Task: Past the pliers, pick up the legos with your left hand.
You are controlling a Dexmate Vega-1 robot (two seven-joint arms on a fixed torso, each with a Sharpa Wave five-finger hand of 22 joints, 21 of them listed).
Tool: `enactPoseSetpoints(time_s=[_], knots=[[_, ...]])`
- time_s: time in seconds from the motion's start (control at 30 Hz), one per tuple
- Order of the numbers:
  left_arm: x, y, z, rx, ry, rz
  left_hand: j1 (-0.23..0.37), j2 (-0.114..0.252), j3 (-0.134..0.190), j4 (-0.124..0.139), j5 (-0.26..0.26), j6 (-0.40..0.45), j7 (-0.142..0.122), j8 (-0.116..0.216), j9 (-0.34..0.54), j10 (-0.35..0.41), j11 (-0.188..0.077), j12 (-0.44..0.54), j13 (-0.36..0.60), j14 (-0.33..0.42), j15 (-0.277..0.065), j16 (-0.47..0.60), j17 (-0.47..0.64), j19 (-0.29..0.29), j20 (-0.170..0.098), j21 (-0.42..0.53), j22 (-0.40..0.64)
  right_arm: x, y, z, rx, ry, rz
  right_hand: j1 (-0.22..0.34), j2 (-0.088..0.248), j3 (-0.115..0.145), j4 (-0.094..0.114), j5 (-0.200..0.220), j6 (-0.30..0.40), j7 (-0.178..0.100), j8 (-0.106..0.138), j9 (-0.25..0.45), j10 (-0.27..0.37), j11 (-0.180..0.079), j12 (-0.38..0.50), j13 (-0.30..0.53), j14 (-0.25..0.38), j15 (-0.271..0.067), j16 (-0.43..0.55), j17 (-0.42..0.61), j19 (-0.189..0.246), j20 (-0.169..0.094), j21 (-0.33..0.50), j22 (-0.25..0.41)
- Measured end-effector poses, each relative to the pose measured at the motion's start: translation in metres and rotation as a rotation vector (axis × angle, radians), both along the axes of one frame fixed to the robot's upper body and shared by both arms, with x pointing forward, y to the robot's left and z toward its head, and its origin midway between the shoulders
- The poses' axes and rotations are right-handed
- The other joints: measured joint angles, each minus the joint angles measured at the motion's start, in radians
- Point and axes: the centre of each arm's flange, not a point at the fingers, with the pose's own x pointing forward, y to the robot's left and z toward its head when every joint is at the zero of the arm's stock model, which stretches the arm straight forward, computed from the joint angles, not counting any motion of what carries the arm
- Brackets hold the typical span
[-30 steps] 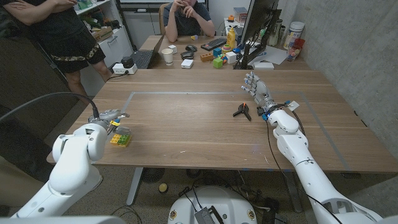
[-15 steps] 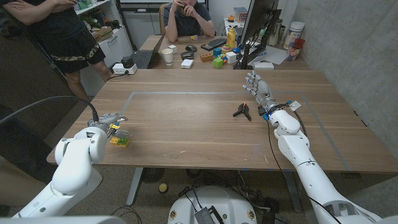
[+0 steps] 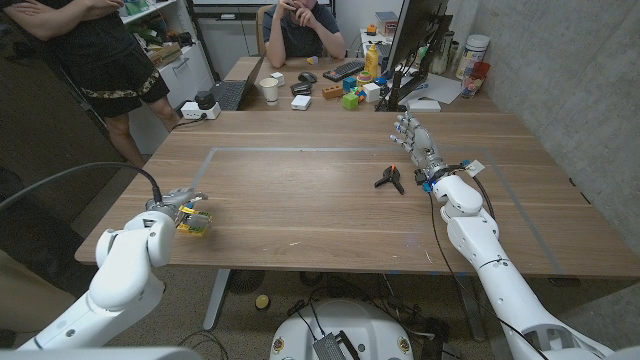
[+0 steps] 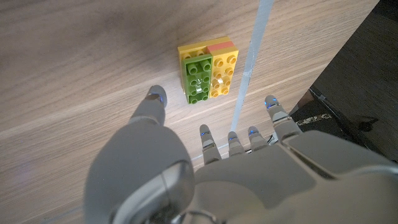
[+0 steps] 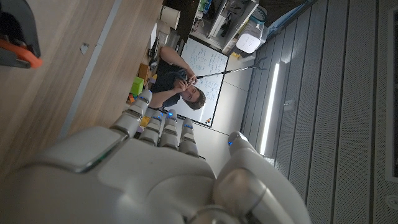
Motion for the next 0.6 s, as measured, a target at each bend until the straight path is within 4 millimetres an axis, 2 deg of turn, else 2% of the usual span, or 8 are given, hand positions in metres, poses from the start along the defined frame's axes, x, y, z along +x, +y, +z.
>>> enactPoseSetpoints(time_s=[0.6], knots=[[0.009,0.002,-0.014,-0.034,0.022,-0.003,0.004,0.004,-0.005,0.003,0.0,0.0,0.0,0.0,0.0,0.0,0.0,0.0,0.0,0.0,0.0,0.0,0.0,0.0,0.0,0.0,0.0,-0.002,0.003,0.004,-0.014,-0.004,-0.003,-0.004,-0.004,-0.004,0.004,0.0,0.0,0.0,0.0,0.0,0.004,-0.004,0.0,0.0,0.0,0.0,0.0,0.0,0.007,0.007,0.0,0.0]])
